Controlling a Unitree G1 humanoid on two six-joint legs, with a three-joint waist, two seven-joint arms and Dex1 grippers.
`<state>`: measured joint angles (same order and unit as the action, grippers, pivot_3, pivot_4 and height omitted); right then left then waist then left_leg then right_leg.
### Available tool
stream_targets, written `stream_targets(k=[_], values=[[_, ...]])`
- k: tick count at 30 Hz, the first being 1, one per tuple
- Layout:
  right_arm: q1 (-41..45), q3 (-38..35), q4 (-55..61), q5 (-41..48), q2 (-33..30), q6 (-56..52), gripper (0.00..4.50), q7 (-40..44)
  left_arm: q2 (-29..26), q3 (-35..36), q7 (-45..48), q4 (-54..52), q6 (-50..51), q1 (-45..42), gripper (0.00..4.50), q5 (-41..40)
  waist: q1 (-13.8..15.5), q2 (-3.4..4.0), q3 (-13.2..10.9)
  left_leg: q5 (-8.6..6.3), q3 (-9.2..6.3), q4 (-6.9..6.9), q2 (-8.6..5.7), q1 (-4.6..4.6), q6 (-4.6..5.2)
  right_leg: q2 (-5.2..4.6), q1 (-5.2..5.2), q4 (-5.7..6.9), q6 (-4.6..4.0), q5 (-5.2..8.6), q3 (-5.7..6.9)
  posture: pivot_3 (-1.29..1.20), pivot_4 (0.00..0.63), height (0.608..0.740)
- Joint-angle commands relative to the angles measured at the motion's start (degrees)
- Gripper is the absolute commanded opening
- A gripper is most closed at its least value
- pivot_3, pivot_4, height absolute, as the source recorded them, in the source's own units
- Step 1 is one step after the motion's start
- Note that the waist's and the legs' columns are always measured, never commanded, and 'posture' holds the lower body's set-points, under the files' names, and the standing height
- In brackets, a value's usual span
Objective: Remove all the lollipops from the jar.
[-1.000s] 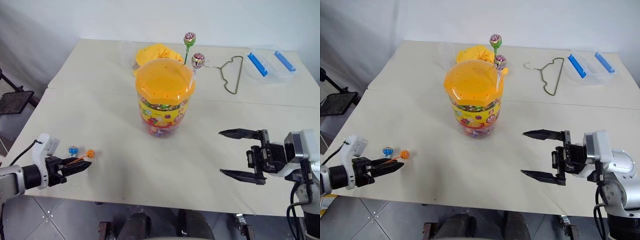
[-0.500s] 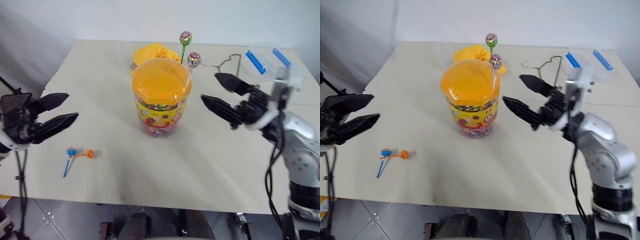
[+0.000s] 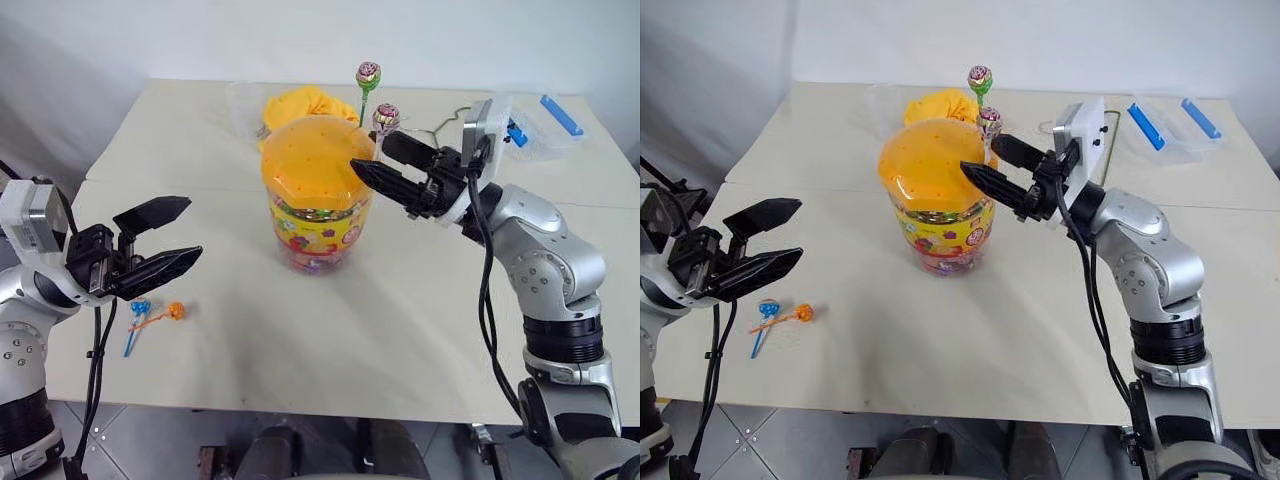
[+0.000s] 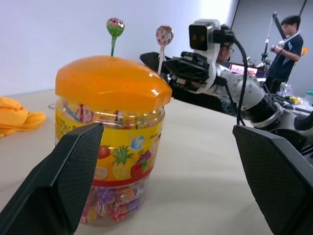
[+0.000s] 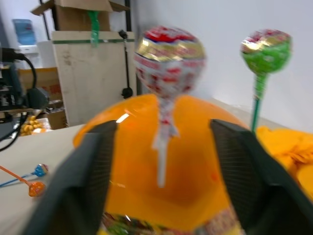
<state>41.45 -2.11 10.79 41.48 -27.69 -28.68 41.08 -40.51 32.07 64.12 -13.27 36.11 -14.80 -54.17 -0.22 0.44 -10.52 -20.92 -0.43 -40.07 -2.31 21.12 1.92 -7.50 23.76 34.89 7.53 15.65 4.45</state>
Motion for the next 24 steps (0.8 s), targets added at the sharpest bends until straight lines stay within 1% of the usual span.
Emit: stream_targets(k=[1, 5, 6, 9, 11, 13, 15, 16, 18, 19, 21, 24], values=[[0.81, -1.59, 0.58, -0.13, 0.41, 1.62, 1.55, 1.62, -0.43, 0.7, -0.35, -2.09, -0.94, 0.71, 4.5, -2.19, -0.04, 0.0, 0.0, 0.0, 0.0, 0.0, 0.0, 0.0, 0.0, 0.0, 0.0, -0.01, 0.0, 0.0, 0.0, 0.0, 0.15, 0.74], [1.36, -3.38, -0.28, 1.08, 0.84, 3.24, 0.22, 4.22, -0.49, -0.02, -0.15, -1.71, -1.25, 0.7, 4.5, -2.29, -0.06, 0.0, 0.0, 0.0, 0.0, 0.01, 0.01, 0.0, 0.0, 0.02, 0.01, 0.0, 0.0, 0.0, 0.01, 0.0, 0.15, 0.74], [1.55, -3.81, -0.59, 1.38, 0.92, 3.63, 0.02, 4.77, -0.52, -0.19, -0.04, -1.66, -1.2, 0.68, 4.5, -2.34, -0.06, 0.0, 0.0, 0.0, 0.01, 0.01, 0.0, 0.0, 0.0, 0.02, 0.0, -0.01, 0.0, 0.0, 0.0, 0.0, 0.15, 0.74], [4.4, -9.13, -4.23, 5.75, 0.04, 4.65, 0.02, 8.5, -0.06, -2.3, 0.77, -0.37, -2.56, -1.27, 4.5, -1.1, 0.03, 0.01, -0.01, 0.0, 0.01, 0.01, 0.0, 0.01, 0.0, 0.01, 0.01, -0.01, 0.0, 0.0, 0.0, 0.0, 0.15, 0.74], [6.3, -12.2, -6.81, 6.63, -2.04, 3.95, 0.02, 8.53, -0.19, -3.77, 1.52, 0.43, -3.55, -2.27, 4.5, -0.19, 0.18, 0.01, -0.01, 0.0, -0.01, -0.01, -0.01, 0.02, 0.0, 0.01, 0.0, -0.01, 0.0, 0.0, 0.02, 0.0, 0.15, 0.74], [7.66, -14.39, -9.71, 4.8, -6.71, 2.0, 0.02, 7.35, -0.61, -5.51, 2.82, 0.87, -5.04, -2.83, 4.5, 1.18, 0.21, 0.01, -0.01, 0.01, -0.05, 0.0, -0.05, 0.02, 0.02, -0.01, -0.03, -0.02, 0.0, 0.0, 0.02, 0.0, 0.15, 0.74], [6.76, -14.92, -12.55, 1.61, -14.23, -2.59, 0.02, 6.5, -1.07, -7.34, 4.66, 0.95, -7.14, -2.8, 4.5, 3.21, 0.21, 0.01, -0.01, 0.01, -0.09, 0.03, -0.07, 0.02, 0.02, -0.02, -0.04, -0.05, 0.0, 0.0, 0.04, 0.0, 0.15, 0.74], [5.47, -14.22, -13.04, 0.41, -17.85, -5.88, 0.02, 6.26, -1.32, -8.04, 5.51, 0.85, -7.77, -2.55, 4.5, 3.83, 0.24, 0.01, -0.01, 0.0, -0.09, 0.05, -0.08, 0.02, 0.02, -0.02, -0.05, -0.06, 0.0, 0.0, 0.04, 0.0, 0.15, 0.74], [0.14, -12.78, -13.19, -2.35, -25.65, -13.66, 0.02, 4.92, -1.65, -9.96, 7.45, 0.31, -9.64, -1.75, 4.5, 5.66, 0.32, -0.01, 0.0, 0.0, -0.09, 0.1, -0.07, 0.09, 0.04, -0.04, -0.05, -0.18, 0.0, 0.0, 0.07, 0.0, 0.15, 0.74], [-2.8, -11.83, -12.78, -4.49, -28.6, -15.76, 0.02, 3.99, -1.99, -10.9, 8.54, 0.1, -10.21, -1.22, 4.5, 6.41, 0.31, 0.0, 0.0, -0.01, -0.08, 0.11, -0.02, 0.08, 0.05, -0.02, -0.09, -0.25, -0.01, 0.0, 0.05, 0.0, 0.15, 0.74], [-8.19, -10.53, -10.48, -7.45, -32.34, -19.75, 0.02, 1.73, -2.28, -12.61, 10.17, -0.01, -12.1, -0.56, 4.5, 8.23, 0.23, 0.01, -0.01, -0.02, 0.01, 0.15, 0.0, 0.08, 0.05, -0.04, -0.09, -0.31, -0.01, 0.0, 0.05, 0.0, 0.15, 0.74], [-18.73, -5.85, -6.21, -12.17, -36.68, -24.49, 0.02, 0.83, -2.22, -14.34, 11.25, 0.21, -13.56, -0.12, 4.5, 9.63, 0.02, 0.08, -0.05, -0.02, 0.3, 0.11, 0.1, 0.05, 0.06, -0.02, -0.06, -0.33, 0.05, -0.03, -0.01, 0.0, 0.15, 0.74]])
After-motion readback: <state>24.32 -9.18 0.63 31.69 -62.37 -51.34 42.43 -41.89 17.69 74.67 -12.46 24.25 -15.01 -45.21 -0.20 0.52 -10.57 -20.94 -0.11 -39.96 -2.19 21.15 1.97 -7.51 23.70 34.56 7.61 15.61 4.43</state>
